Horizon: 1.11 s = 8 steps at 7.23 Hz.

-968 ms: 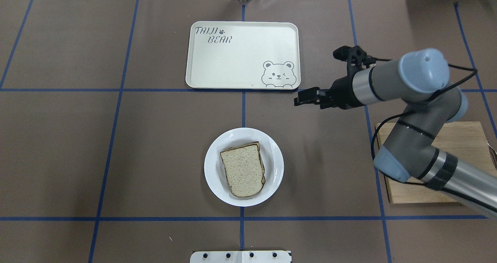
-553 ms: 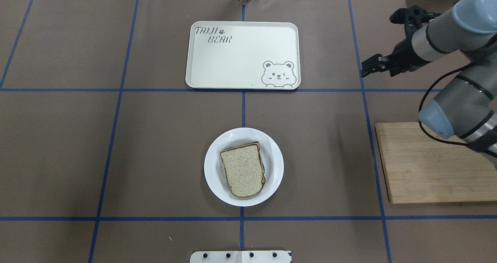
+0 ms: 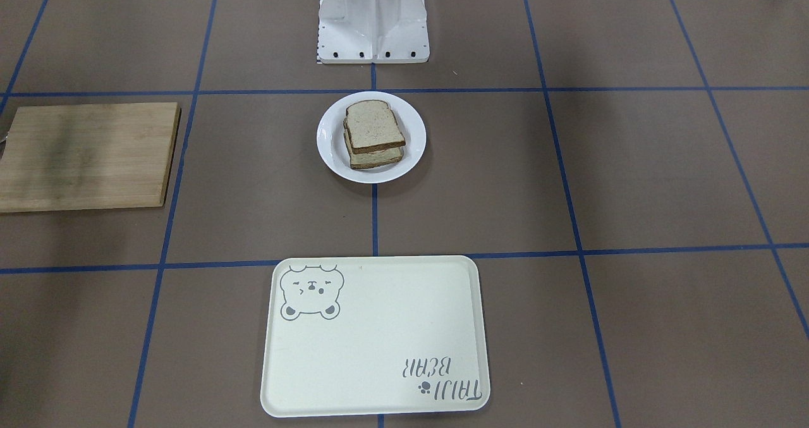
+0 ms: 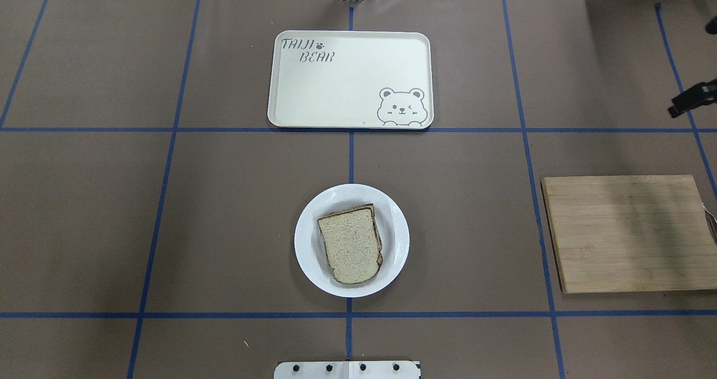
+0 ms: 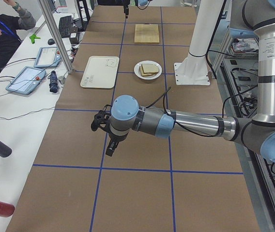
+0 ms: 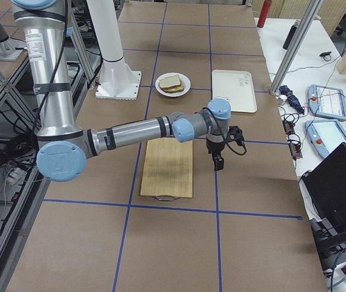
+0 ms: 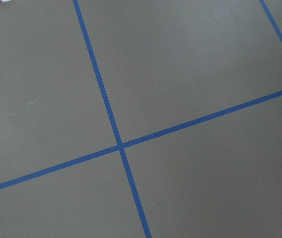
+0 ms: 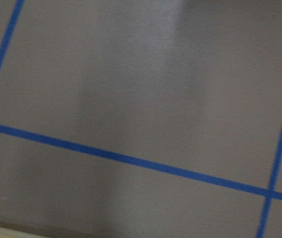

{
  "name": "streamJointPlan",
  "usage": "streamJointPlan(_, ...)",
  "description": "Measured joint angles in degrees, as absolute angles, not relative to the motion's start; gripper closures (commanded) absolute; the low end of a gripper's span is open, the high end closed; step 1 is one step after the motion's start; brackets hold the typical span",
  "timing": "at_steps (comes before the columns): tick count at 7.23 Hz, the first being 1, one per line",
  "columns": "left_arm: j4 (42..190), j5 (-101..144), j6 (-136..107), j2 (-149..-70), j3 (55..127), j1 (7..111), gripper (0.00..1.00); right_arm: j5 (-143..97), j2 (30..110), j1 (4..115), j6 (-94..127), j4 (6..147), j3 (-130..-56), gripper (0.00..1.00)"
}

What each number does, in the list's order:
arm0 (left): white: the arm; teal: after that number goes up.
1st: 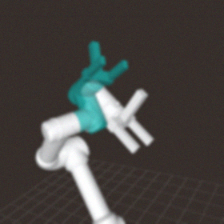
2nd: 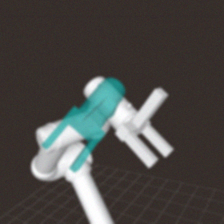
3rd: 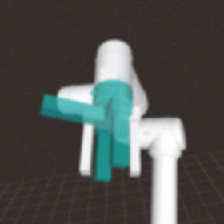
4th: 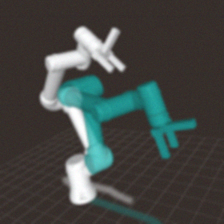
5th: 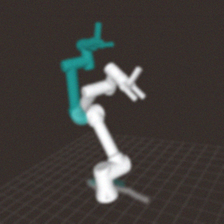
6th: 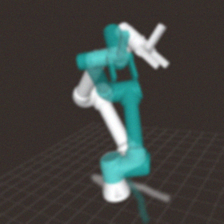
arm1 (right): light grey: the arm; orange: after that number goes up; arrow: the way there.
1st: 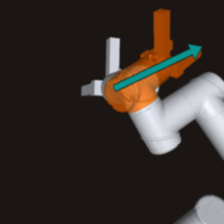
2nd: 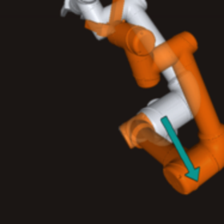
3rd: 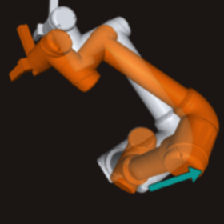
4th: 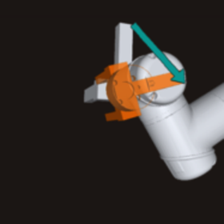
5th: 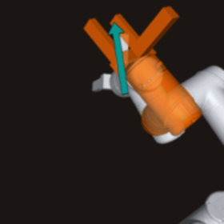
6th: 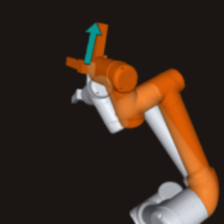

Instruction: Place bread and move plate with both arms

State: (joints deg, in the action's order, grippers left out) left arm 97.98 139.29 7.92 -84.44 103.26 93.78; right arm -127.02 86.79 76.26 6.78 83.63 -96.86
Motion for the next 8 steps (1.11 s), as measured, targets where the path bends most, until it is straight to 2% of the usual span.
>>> streamJointPlan(2, 97.22, 139.29, 7.85, -83.91, 101.39, 93.87, 0.02, -127.95, 94.12, 84.8, -3.99, 85.95, -97.14, 0.0)
streamJointPlan(4, 98.61, 139.17, 8.51, -82.53, 100.59, 94.18, 0.02, -127.91, 99.93, 88.49, -7.69, 85.15, -98.75, 0.0)
streamJointPlan(6, 103.59, 138.98, 7.95, -81.97, 101.06, 94.39, 0.02, -128.27, 101.49, 89.14, -8.05, 84.45, -99.46, 0.0)
streamJointPlan(8, 114.62, 139.43, -0.44, -82.69, 102.3, 93.82, 0.01, -128.61, 101.66, 89.2, -7.93, 84.32, -99.59, 0.0)
